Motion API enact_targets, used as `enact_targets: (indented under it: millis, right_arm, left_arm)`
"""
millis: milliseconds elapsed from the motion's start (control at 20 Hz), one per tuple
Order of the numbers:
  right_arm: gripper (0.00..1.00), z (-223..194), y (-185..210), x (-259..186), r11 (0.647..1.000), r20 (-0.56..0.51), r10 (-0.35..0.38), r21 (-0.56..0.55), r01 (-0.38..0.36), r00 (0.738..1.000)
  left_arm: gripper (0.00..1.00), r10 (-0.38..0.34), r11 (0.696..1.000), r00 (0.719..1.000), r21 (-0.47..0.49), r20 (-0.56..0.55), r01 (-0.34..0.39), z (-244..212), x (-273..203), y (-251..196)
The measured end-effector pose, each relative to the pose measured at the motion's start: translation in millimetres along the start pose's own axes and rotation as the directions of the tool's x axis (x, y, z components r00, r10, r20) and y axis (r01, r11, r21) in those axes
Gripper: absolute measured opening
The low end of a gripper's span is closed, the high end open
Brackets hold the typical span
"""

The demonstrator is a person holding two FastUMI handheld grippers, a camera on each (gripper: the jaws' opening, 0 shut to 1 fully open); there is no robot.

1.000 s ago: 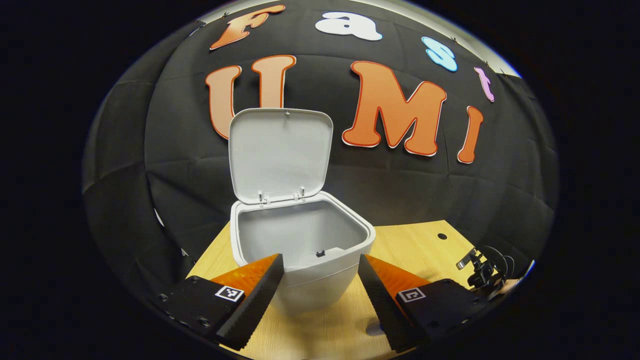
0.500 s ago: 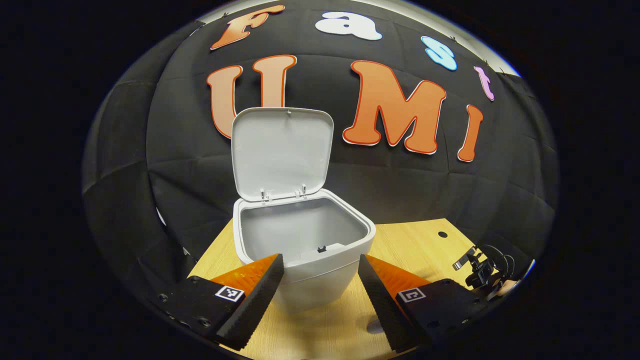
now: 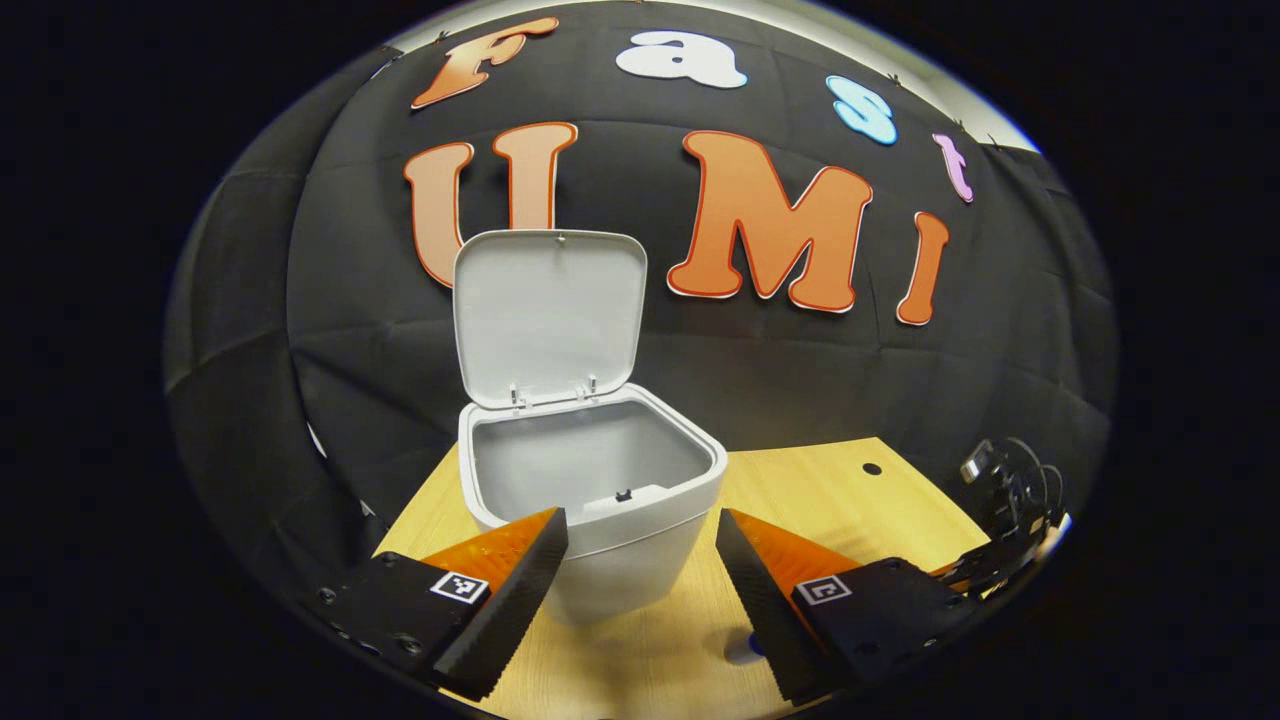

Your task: Press the lid of the desktop garbage bin to open it, pick up the crumpled paper on the desktop and throw it into the bin, then pick up the pop can on the desktop and drop it into the bin, and finally close the garbage bin lid.

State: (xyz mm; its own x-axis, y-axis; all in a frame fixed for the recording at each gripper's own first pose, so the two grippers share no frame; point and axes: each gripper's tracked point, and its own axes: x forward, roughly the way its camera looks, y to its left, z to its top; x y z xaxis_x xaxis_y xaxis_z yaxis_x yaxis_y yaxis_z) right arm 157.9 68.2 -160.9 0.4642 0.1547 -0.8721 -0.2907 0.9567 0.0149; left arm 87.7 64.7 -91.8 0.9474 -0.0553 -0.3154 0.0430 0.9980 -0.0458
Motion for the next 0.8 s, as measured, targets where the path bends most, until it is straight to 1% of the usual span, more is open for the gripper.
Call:
enact_targets:
  millis: [50, 100, 150, 200, 300, 400, 500, 600, 650, 800]
  right_arm:
    - [0.05, 40, -2, -46, 1.000, 0.031, 0.004, -0.010, -0.004, 1.000]
    - [0.04, 52, 2, -62, 1.000, 0.065, 0.002, -0.027, 0.000, 0.998]
    - [0.04, 67, 7, -89, 0.999, 0.100, -0.002, -0.045, 0.006, 0.995]
    - [0.04, 78, 11, -98, 0.998, 0.139, 0.003, -0.058, 0.005, 0.990]
    - [0.05, 108, 24, -120, 0.998, 0.215, 0.043, -0.058, -0.031, 0.976]
    - [0.04, 140, 40, -143, 0.996, 0.289, 0.073, -0.074, -0.054, 0.955]
    - [0.04, 169, 50, -167, 0.992, 0.355, 0.091, -0.116, -0.053, 0.930]
    - [0.04, 200, 68, -189, 0.984, 0.414, 0.150, -0.150, -0.095, 0.898]
    - [0.04, 219, 80, -197, 0.980, 0.437, 0.173, -0.167, -0.110, 0.882]
    - [0.04, 266, 122, -214, 0.962, 0.488, 0.229, -0.248, -0.118, 0.842]
  left_arm:
    - [0.95, -0.003, 1.000, 1.000, 0.001, 0.004, 0.003, 0, -2, -1]
    - [0.95, -0.006, 1.000, 1.000, 0.003, 0.007, 0.006, 1, -3, -2]
    - [0.95, -0.010, 1.000, 1.000, 0.005, 0.010, 0.010, 1, -5, -4]
    - [0.95, -0.013, 1.000, 1.000, 0.006, 0.013, 0.013, 1, -6, -4]
    - [0.95, -0.022, 1.000, 1.000, 0.005, 0.022, 0.022, 4, -13, -6]
    - [0.95, -0.022, 1.000, 0.999, 0.011, 0.024, 0.022, 3, -17, -4]
    - [0.95, -0.019, 1.000, 0.999, 0.025, 0.030, 0.018, 3, -23, -1]
    - [0.95, -0.024, 0.999, 0.999, 0.024, 0.033, 0.023, 4, -31, 2]
    - [0.95, -0.025, 1.000, 0.999, 0.020, 0.033, 0.024, 3, -35, 5]
    - [0.95, -0.006, 1.000, 1.000, 0.013, 0.030, 0.005, 0, -43, 21]
